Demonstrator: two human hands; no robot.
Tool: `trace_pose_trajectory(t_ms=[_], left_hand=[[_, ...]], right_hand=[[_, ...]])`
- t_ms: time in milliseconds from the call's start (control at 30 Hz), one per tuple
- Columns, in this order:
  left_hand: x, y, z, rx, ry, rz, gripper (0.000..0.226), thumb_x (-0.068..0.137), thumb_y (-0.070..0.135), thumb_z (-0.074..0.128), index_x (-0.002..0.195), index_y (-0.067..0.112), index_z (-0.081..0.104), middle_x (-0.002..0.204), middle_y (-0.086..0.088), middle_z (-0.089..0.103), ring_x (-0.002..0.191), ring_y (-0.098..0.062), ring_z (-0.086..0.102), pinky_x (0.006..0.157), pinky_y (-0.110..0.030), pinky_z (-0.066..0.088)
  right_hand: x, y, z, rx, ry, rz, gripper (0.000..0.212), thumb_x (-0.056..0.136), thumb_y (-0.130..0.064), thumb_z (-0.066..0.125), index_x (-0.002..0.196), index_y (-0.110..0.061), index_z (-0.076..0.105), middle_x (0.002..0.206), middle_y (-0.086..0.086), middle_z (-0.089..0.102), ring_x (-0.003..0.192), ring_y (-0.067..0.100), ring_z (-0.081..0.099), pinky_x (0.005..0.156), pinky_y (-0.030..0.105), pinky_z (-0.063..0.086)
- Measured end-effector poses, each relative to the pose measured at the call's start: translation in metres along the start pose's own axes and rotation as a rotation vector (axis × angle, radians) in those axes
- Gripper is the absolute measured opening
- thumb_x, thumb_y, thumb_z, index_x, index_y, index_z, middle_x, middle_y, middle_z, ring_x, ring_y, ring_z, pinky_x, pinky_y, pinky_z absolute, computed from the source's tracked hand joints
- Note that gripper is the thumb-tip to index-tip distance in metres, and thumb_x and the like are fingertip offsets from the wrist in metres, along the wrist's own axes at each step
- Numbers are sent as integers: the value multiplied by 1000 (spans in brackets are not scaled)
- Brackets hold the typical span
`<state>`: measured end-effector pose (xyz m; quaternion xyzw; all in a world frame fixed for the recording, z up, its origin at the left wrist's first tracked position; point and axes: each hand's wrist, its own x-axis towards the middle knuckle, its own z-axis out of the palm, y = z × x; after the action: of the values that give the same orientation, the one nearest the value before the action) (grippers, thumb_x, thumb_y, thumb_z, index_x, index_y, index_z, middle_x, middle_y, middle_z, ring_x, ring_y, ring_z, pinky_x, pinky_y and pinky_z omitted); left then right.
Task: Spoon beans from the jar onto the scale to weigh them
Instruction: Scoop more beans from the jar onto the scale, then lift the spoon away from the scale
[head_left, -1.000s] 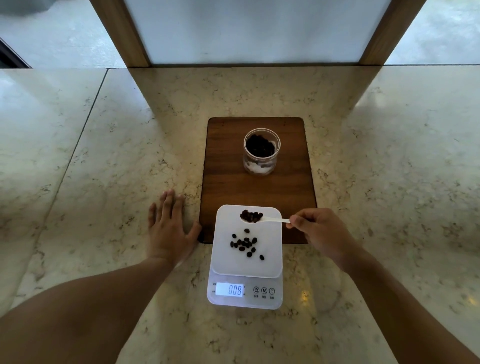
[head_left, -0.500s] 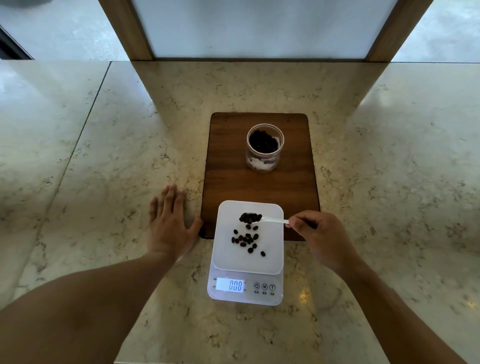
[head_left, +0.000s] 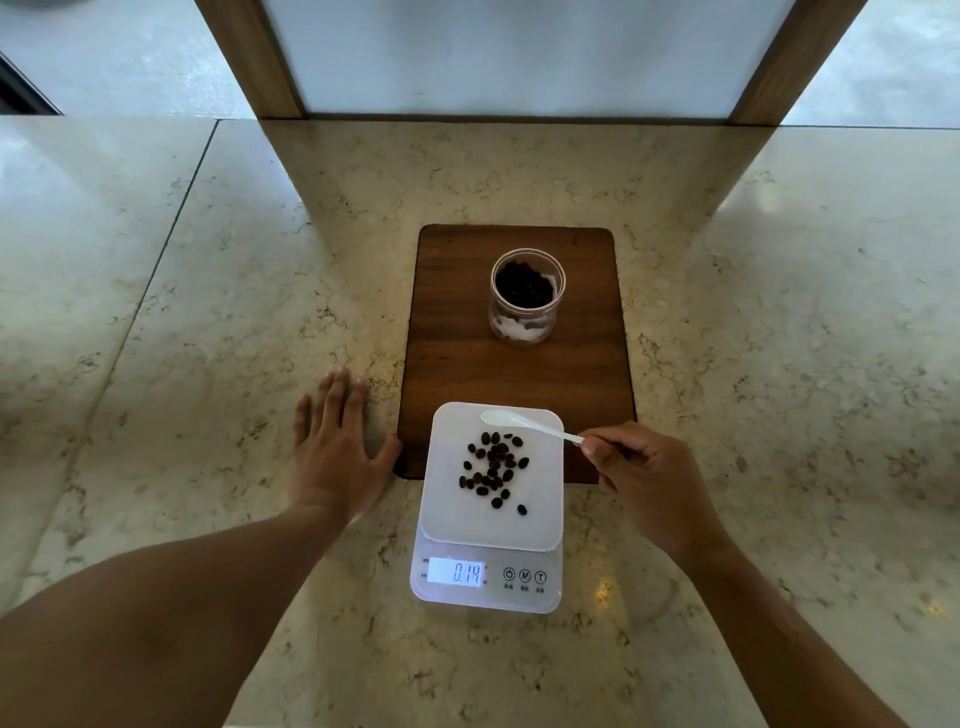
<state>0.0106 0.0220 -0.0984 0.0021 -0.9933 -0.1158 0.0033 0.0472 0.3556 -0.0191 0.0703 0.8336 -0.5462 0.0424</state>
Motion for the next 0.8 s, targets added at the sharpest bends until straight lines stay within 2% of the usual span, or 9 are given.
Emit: trace_pose_trajectory(t_ms=[67, 133, 233, 333, 467, 533, 633, 800], left_hand=[[0, 1, -1, -3, -1, -1, 82, 87, 61, 32, 153, 14, 18, 164, -10, 14, 151, -18, -4, 122, -47, 4], [0, 2, -2, -8, -1, -5, 82, 87, 61, 31, 153, 14, 19, 164, -10, 14, 151, -18, -3, 122, -47, 3], [0, 2, -3, -1, -6, -5, 83, 87, 62, 30, 153, 14, 19, 164, -10, 13, 151, -18, -3, 122, -47, 3], [1, 3, -3, 8, -15, -4, 83, 87, 63, 29, 153, 13, 17, 164, -10, 13, 151, -18, -5, 122, -47, 3], [1, 2, -3, 10, -18, -6, 83, 87, 63, 29, 153, 13, 17, 164, -10, 13, 151, -17, -5, 122, -47, 4], [1, 1, -2, 8, -17, -9, 83, 87, 63, 29, 153, 14, 17, 164, -10, 12, 151, -17, -5, 122, -47, 4], [0, 0, -1, 12, -15, -3, 83, 87, 63, 30, 153, 15, 17, 164, -10, 13, 151, -17, -6, 122, -48, 4], [1, 0, -1, 8, -17, -4, 82, 87, 62, 31, 152, 14, 18, 163, -10, 14, 151, -18, -4, 122, -48, 5]], right_hand=[[-7, 2, 3, 51, 39, 41, 19, 90, -19, 68, 89, -36, 76, 67, -4, 72, 53, 12, 64, 53, 20, 52], [-17, 5, 9, 97, 95, 87, 16, 91, -20, 67, 90, -32, 77, 64, 1, 72, 52, 16, 65, 52, 26, 55], [-30, 11, 19, 178, 235, 173, 16, 92, -20, 67, 87, -33, 75, 66, 2, 74, 56, 16, 69, 52, 27, 57], [-39, 16, 25, 178, 371, 263, 15, 93, -21, 64, 87, -33, 73, 67, -4, 75, 61, 13, 72, 55, 27, 57], [-47, 19, 35, 111, 485, 318, 11, 94, -21, 63, 88, -26, 71, 63, -5, 74, 56, 9, 70, 58, 34, 59], [-50, 19, 40, 67, 516, 341, 8, 94, -21, 64, 87, -25, 67, 61, -5, 73, 55, 6, 69, 58, 34, 58], [-55, 19, 46, -32, 542, 342, 10, 93, -23, 64, 84, -26, 61, 58, -10, 70, 53, 1, 66, 52, 26, 51], [-59, 20, 51, -273, 441, 288, 8, 92, -30, 62, 84, -28, 62, 56, -13, 64, 50, 3, 62, 48, 25, 51]])
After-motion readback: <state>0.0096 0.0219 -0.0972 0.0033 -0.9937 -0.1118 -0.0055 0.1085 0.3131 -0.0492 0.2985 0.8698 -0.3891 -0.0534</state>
